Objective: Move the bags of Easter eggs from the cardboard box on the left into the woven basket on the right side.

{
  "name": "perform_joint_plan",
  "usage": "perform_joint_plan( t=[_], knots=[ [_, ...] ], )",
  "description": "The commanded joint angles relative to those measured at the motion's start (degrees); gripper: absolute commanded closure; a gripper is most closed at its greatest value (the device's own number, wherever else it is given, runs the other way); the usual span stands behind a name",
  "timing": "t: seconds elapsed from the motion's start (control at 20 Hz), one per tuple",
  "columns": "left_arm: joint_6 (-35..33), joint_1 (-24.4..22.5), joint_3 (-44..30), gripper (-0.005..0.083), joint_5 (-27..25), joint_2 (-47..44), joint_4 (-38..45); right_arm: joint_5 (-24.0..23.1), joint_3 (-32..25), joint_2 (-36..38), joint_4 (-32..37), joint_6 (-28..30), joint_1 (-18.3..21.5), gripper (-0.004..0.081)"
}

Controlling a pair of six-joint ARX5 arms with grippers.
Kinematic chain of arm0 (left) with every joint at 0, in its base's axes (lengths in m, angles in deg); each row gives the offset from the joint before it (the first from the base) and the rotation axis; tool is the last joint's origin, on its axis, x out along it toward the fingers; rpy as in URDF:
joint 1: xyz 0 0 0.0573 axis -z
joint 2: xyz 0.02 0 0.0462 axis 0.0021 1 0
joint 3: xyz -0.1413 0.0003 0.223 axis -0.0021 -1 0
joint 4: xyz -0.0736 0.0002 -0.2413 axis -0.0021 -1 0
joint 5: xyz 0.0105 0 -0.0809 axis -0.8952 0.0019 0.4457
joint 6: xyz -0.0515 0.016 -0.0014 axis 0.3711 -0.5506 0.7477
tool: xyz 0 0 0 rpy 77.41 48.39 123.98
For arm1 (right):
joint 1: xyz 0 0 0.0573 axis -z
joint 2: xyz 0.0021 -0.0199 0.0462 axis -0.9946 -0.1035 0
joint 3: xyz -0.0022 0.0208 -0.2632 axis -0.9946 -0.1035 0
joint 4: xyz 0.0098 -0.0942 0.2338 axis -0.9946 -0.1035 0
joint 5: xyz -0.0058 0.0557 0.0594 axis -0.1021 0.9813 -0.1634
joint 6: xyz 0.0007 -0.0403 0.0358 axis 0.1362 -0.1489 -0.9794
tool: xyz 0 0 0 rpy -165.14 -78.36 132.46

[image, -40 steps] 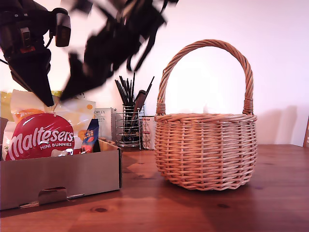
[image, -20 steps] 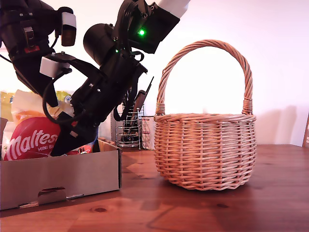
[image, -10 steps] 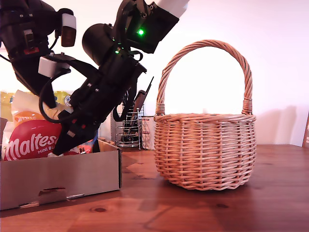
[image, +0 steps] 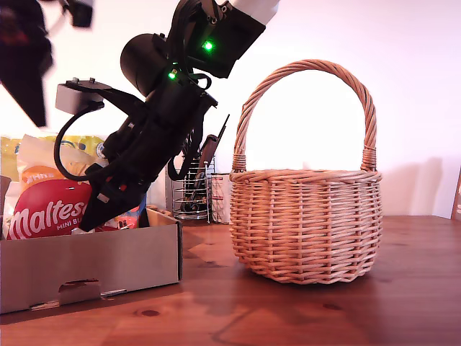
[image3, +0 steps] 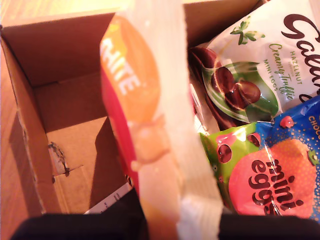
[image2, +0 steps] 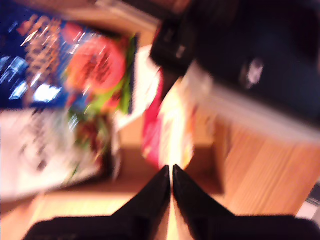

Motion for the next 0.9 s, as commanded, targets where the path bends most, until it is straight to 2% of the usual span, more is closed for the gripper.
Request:
perform_joint_plan(
  t=[0.0, 0.05, 0.2, 0.3, 0.55, 0.85],
  knots=[
    [2.05, -1.14, -0.31, 0.0798, -1.92, -1.40, 1.18, -0.15, 0.24, -1.07, -0.55, -0.37, 0.09, 0.0783],
    [2.05, -1.70, -0.31, 0.0798, -3.23, -2.82, 2.51, -0.17, 0.26, -0.61, -0.48, -1.14, 0.09, 0.0783],
    [8.26, -3.93, -0.31, 0.0797, -7.15, -6.93, 7.32, -0.22, 0.66, 1.92, -0.68, -4.13, 0.15, 0.0783],
    [10.67, -5.55, -0.31, 0.0797, -7.54, -9.14, 10.05, -0.76, 0.68, 4.55, -1.14, -5.16, 0.13, 0.0783],
    [12.70, -7.41, -0.31, 0.0797, -5.90, -11.04, 11.85, -2.89, 0.66, 10.47, -3.02, -9.25, 0.04, 0.0783],
    [13.33, -7.48, -0.31, 0.0797, -4.55, -11.02, 15.52, -6.12, 0.66, 18.10, -10.73, -12.37, -0.87, 0.0783]
  ],
)
